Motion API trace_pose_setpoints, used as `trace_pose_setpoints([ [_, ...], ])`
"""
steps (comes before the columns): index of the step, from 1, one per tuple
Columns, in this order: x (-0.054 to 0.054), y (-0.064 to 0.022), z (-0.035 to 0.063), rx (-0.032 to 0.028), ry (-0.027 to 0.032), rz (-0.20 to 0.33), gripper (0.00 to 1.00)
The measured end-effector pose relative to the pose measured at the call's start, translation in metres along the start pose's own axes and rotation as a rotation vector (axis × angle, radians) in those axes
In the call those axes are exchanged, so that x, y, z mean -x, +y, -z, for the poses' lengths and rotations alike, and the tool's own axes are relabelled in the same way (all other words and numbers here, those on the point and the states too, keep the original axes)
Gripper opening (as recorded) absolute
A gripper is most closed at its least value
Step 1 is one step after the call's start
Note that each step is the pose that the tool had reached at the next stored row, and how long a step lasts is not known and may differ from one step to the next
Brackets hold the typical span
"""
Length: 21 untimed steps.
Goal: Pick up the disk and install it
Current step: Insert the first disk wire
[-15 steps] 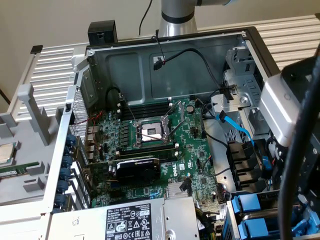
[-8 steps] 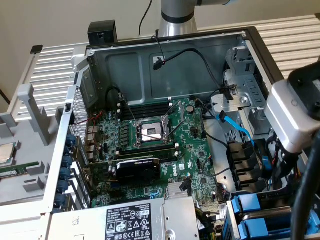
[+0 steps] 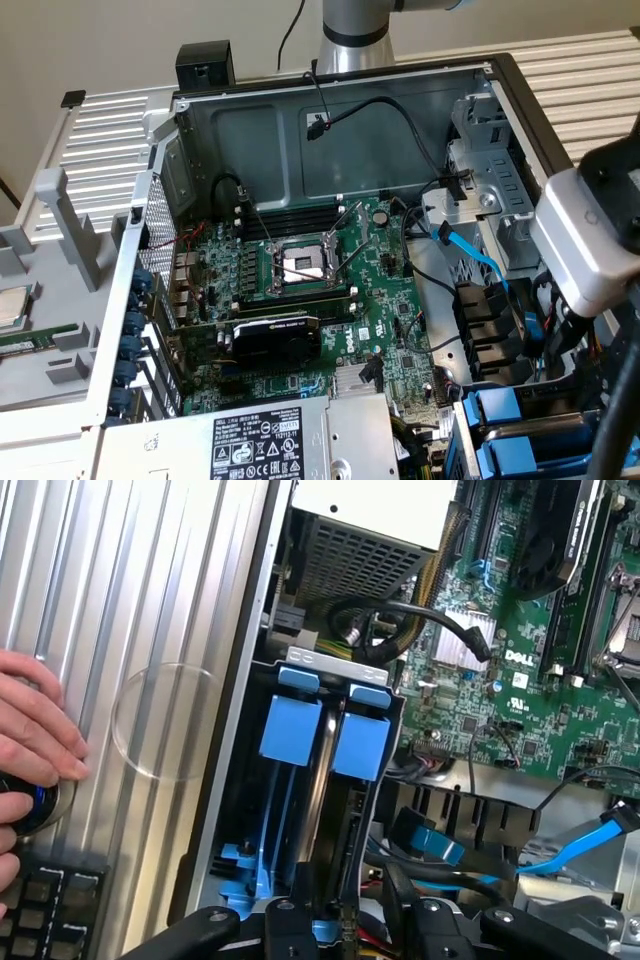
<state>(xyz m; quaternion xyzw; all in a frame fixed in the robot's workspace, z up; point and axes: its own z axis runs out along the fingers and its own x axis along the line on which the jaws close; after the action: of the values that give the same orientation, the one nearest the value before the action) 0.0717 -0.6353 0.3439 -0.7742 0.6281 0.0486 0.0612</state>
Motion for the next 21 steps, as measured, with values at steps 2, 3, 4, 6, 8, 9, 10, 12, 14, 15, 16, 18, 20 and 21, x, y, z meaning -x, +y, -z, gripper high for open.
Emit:
trace_pose_setpoints([
  [2, -0.0007, 0.0001, 0.0000, -0.0009, -0.0047, 0.001, 0.38],
  [3, -0.0009, 0.0002, 0.0001, -0.0011, -0.0057, 0.001, 0.38],
  [4, -0.0011, 0.0002, 0.0000, -0.0011, -0.0063, 0.001, 0.31],
  [6, -0.0020, 0.0004, -0.0001, -0.0014, -0.0082, 0.002, 0.31],
  [8, -0.0026, 0.0006, -0.0004, -0.0018, -0.0101, 0.002, 0.31],
  [9, -0.0027, 0.0006, -0.0005, -0.0019, -0.0109, 0.002, 0.31],
  [10, -0.0027, 0.0006, -0.0005, -0.0020, -0.0116, 0.002, 0.31],
  [12, -0.0029, 0.0006, -0.0005, -0.0024, -0.0134, 0.002, 0.31],
  [14, -0.0029, 0.0006, -0.0006, -0.0029, -0.0156, 0.002, 0.31],
  [15, -0.0029, 0.0006, -0.0008, -0.0033, -0.0175, 0.002, 0.31],
  [16, -0.0030, 0.0006, -0.0010, -0.0039, -0.0202, 0.002, 0.31],
  [18, -0.0030, 0.0006, -0.0015, -0.0049, -0.0253, 0.002, 0.31],
  [20, -0.0031, 0.0007, -0.0019, -0.0058, -0.0295, 0.002, 0.31],
  [21, -0.0031, 0.0007, -0.0021, -0.0063, -0.0317, 0.002, 0.31],
])
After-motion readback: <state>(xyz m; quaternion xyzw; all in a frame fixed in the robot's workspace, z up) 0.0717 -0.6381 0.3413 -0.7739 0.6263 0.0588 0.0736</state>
